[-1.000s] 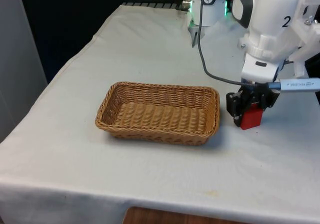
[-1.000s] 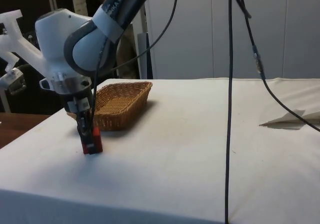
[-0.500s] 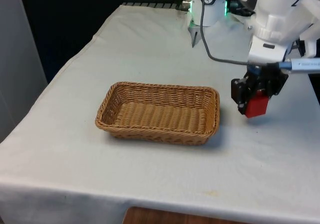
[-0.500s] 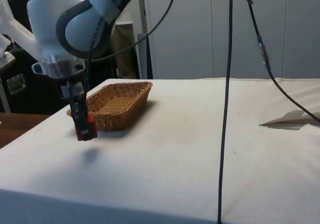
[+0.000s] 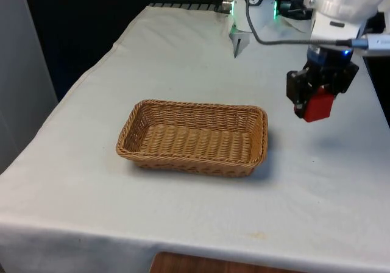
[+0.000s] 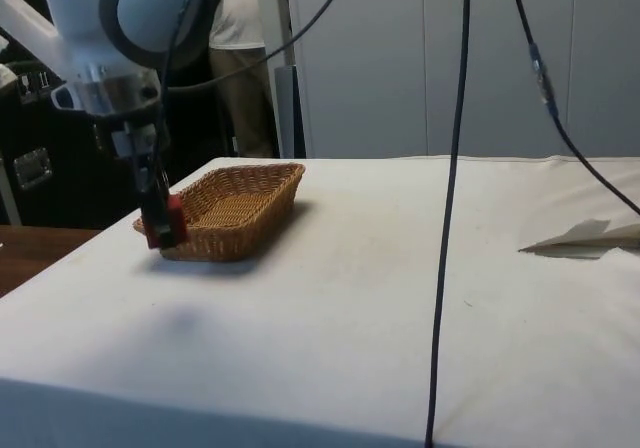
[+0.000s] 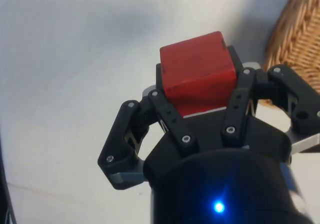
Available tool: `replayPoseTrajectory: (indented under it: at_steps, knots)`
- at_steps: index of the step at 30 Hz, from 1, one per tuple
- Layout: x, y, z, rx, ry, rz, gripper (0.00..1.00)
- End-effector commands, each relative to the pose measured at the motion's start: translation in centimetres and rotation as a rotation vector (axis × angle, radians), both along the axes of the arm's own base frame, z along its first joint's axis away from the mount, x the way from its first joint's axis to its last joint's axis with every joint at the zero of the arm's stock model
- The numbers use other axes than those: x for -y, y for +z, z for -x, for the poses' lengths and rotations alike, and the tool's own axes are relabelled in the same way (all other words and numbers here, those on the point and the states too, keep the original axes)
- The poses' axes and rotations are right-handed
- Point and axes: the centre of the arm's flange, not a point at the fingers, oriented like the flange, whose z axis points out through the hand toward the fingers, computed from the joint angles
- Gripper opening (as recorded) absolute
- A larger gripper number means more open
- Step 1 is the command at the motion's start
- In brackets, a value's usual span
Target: Pick up the cube and place it into the basket.
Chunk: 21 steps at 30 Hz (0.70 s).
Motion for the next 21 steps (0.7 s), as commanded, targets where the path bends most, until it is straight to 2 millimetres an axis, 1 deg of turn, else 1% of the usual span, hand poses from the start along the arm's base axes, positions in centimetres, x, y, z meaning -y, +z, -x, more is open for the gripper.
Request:
replayPoseTrajectory:
  at_steps: [1,4,5,6,7,8,9,12,13,14,16,21]
  knots:
    - [0.0,0.7,0.2,0.001,0.004,-0.001,0.03]
    - [-0.2,1.7,0.3,0.003,0.006,0.0,0.03]
    - [-0.2,2.4,0.4,0.003,0.007,0.0,0.03]
    - [-0.2,2.1,0.2,0.003,0.005,0.003,0.03]
    - [-0.2,2.7,0.4,0.004,0.007,0.0,0.03]
    - [-0.2,2.7,0.4,0.004,0.007,0.0,0.03]
    - [-0.4,3.4,0.5,0.004,0.009,0.001,0.03]
    - [-0.5,4.2,0.6,0.007,0.012,0.003,0.03]
    - [-0.5,4.5,0.6,0.006,0.011,0.004,0.03]
    - [-0.4,4.1,0.5,0.006,0.007,0.005,0.03]
    - [-0.7,5.4,0.7,0.009,0.014,0.003,0.03]
    - [-0.8,7.0,0.9,0.014,0.016,0.005,0.03]
